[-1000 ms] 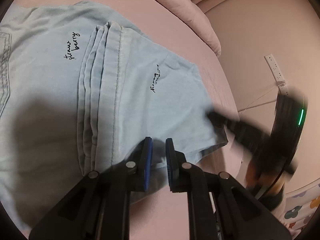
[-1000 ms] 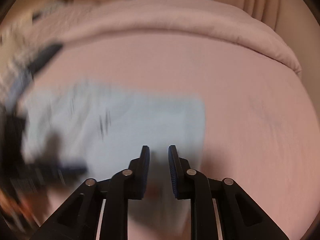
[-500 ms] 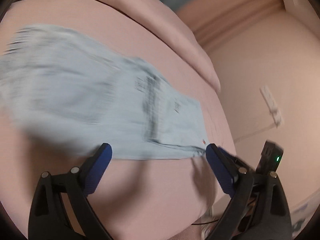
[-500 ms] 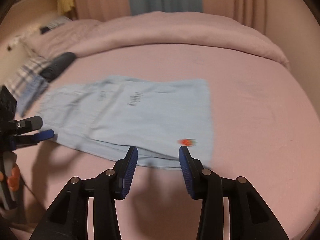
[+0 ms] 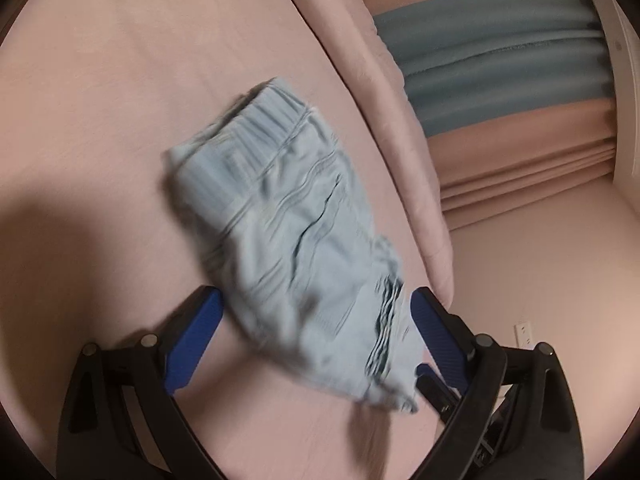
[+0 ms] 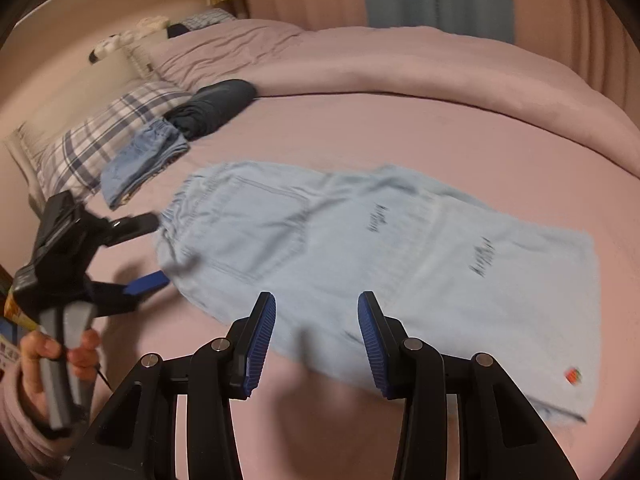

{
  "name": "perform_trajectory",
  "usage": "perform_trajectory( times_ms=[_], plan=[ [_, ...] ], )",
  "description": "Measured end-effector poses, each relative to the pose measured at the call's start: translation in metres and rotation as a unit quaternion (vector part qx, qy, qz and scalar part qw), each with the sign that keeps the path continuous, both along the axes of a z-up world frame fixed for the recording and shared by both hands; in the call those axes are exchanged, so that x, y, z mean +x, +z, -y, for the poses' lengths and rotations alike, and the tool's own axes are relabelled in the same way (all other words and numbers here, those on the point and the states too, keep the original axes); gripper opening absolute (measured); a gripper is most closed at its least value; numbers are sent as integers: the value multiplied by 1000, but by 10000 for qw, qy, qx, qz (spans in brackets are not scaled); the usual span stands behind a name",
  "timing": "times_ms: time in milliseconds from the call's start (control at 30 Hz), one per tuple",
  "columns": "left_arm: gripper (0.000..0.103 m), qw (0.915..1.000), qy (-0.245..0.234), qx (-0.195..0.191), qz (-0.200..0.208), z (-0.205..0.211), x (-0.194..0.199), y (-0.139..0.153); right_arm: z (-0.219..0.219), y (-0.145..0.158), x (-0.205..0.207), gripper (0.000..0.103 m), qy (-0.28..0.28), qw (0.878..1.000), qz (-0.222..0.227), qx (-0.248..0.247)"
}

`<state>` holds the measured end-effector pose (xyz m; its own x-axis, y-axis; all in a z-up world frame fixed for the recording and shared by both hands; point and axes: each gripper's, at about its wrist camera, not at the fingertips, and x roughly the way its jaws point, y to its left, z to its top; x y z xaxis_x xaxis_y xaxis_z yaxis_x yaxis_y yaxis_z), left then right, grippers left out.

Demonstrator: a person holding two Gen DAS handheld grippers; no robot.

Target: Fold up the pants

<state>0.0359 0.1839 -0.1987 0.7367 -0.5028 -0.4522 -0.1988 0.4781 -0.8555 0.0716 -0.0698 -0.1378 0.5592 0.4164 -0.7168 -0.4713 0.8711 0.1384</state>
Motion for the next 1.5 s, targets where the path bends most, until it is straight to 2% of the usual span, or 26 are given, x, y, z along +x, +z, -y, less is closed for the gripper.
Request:
perform_trajectory(
  times_ms=[33,67,100,167,233,267,333,400,500,633,667,767,800,900,967,1000,1033,1067,1167,1233,1300,1400,1467,1500],
  plan=[
    [86,10000,9,-22,-48,1,6,-1,-5,0,3,43,14,10000,-17,19],
    [72,9999,38,-52,-77,1,12,-3,-9,0,7,43,27,10000,-32,43],
    [46,9999,26,-90,-102,-1,14,-4,-12,1,10,43,31,10000,-34,55],
    [18,9994,-2,-209,-266,-6,19,-12,-17,1,20,43,73,9998,-118,108],
    [18,9988,30,-387,-285,-11,18,-14,-21,-1,30,42,64,9998,-162,14],
    [18,9990,51,-356,-250,-13,15,-11,-26,-3,36,36,75,9998,-175,-105],
    [17,9999,16,-9,-132,-11,12,1,-34,-5,48,28,80,9994,-237,-219],
    [17,9996,-76,247,98,-7,11,16,-41,-10,61,27,-10,9990,-358,-272],
    [17,9969,-217,642,402,0,15,32,-44,-19,81,18,-254,9973,-674,-145],
    [17,9949,-310,899,341,3,19,29,-48,-52,107,17,-511,9888,-1387,213],
    [17,9953,-292,873,315,2,18,26,-49,-56,109,16,-505,9887,-1390,231],
    [17,9969,-268,684,270,-7,14,18,-52,-45,110,16,-447,9869,-1553,4],
    [17,9968,-275,689,281,-6,16,17,-52,-38,108,16,-468,9872,-1525,-46],
    [17,9959,-275,800,319,-1,19,18,-53,-15,97,16,-322,9924,-1157,287],
    [17,9949,-284,891,387,3,23,25,-61,-28,99,16,-215,9903,-1355,231],
    [16,9940,-322,969,392,6,25,28,-66,-46,103,16,-211,9860,-1647,138],
    [16,9922,-340,1126,414,10,24,32,-67,-57,103,16,-221,9867,-1598,184],
    [16,9899,-364,1277,495,14,26,37,-67,-55,100,16,-205,9895,-1417,218],
    [16,9844,-452,1584,627,24,35,51,-58,-50,98,16,-175,9878,-1504,370],
    [16,9768,-578,1913,765,34,35,66,-38,-46,98,16,-273,9812,-1717,837],
    [16,9670,-755,2250,926,48,36,78,-11,-44,97,17,-459,9684,-1902,1543],
    [16,9440,-1133,2826,1270,76,26,97,47,-46,91,25,-898,9326,-2137,2765],
    [17,9236,-1472,3219,1469,103,29,108,85,-53,85,32,-1095,8949,-2282,3675],
    [17,9099,-1682,3456,1560,121,30,112,103,-56,82,34,-1182,8765,-2312,4054]
  ],
)
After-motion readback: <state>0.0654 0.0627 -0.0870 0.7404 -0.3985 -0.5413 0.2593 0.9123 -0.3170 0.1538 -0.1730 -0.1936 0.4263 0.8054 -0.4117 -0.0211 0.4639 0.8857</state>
